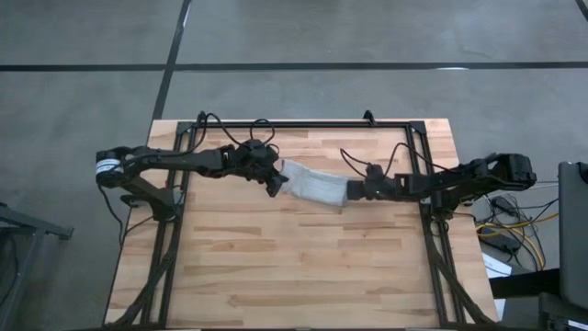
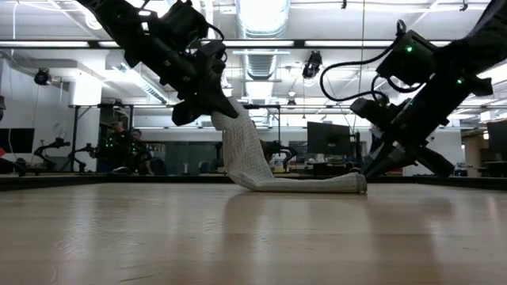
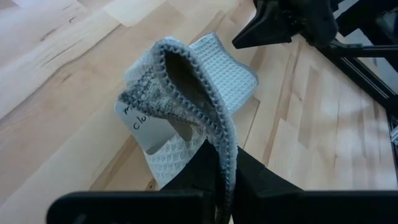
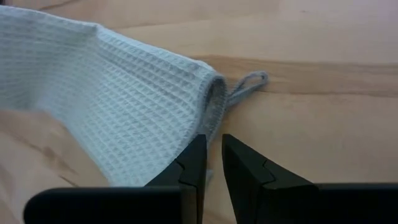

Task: Roll towel
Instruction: Roll the gray towel

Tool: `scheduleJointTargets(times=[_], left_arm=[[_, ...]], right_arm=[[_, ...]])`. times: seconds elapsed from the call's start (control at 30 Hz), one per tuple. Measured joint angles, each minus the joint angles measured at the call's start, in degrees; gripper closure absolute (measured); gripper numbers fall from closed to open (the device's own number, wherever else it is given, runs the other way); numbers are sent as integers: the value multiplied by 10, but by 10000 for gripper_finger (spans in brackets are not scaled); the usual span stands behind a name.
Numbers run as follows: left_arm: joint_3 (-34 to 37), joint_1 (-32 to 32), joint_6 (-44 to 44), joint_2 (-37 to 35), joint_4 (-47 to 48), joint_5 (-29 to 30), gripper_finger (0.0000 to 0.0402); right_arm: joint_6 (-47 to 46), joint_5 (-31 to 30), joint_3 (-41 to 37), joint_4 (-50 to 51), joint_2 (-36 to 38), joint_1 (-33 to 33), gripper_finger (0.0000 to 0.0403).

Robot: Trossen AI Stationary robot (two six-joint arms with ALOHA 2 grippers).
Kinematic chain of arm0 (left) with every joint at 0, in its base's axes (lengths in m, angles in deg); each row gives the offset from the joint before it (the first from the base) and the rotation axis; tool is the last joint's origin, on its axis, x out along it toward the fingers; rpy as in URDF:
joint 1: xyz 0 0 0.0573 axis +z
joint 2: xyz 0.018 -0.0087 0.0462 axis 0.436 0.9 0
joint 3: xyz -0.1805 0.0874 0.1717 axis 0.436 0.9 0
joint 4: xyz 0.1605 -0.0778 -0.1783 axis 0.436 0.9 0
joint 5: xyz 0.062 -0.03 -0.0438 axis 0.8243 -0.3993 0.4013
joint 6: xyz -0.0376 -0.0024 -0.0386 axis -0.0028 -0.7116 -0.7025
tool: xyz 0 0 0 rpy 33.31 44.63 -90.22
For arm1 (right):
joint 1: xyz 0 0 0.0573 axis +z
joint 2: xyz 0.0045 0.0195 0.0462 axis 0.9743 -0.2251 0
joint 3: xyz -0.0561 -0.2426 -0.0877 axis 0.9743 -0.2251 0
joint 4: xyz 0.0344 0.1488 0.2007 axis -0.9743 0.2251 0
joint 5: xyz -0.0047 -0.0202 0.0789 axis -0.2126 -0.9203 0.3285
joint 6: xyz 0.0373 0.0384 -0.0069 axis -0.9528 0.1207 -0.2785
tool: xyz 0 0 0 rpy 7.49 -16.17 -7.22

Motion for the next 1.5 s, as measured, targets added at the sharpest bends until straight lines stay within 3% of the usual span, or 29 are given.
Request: scheduleJointTargets(times=[0.3,1.03,1.5], left_arm=[[0,0,0,0,0,0,381],[0,0,-14,0,-45,-2,381],[0,-11,-29,0,-49,-31,381]], right_arm=[[20,-1,-97,-224,0,0,353],[55,0,-110,-244,-5,0,353],[85,14,-40,-243,-140,0,353]])
